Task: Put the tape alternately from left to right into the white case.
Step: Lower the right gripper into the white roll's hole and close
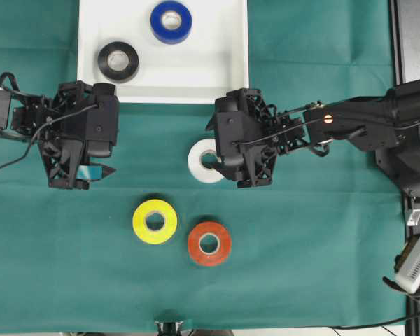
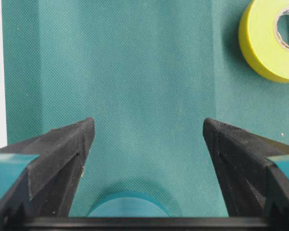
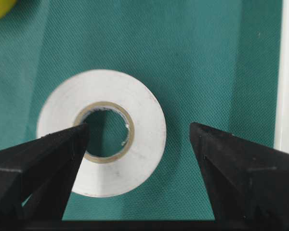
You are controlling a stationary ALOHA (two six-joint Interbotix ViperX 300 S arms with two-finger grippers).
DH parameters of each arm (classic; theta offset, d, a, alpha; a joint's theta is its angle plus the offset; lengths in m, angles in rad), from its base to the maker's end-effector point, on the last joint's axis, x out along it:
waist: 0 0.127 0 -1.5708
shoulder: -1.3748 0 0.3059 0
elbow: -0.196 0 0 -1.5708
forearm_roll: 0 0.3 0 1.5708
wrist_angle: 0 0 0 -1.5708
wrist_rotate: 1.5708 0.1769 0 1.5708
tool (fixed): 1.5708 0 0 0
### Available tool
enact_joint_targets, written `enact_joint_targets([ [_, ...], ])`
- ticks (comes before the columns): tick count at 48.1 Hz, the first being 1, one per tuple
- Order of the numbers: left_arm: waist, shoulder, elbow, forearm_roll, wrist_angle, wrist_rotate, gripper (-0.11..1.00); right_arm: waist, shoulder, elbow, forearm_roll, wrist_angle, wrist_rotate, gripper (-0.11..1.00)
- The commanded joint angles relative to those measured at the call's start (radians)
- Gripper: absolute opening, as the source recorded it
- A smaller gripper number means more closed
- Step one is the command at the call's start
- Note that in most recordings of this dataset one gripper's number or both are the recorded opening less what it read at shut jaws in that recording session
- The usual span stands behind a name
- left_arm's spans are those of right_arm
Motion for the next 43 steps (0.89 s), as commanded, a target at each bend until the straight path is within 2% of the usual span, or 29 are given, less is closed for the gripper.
enact_joint_targets([
  [1,-0.003,-0.014,-0.008,-0.002,-0.006,0.0,1.0,-0.012,0.002,-0.025,0.002,-0.003,0.002,0.84],
  [20,-0.003,-0.014,-0.006,-0.003,-0.006,-0.002,1.0,-0.029,0.066,-0.052,0.002,-0.002,0.002,0.84],
  [43,-0.003,-0.014,-0.006,-0.002,-0.006,-0.002,1.0,-0.038,0.081,-0.063,0.002,-0.002,0.0,0.83],
])
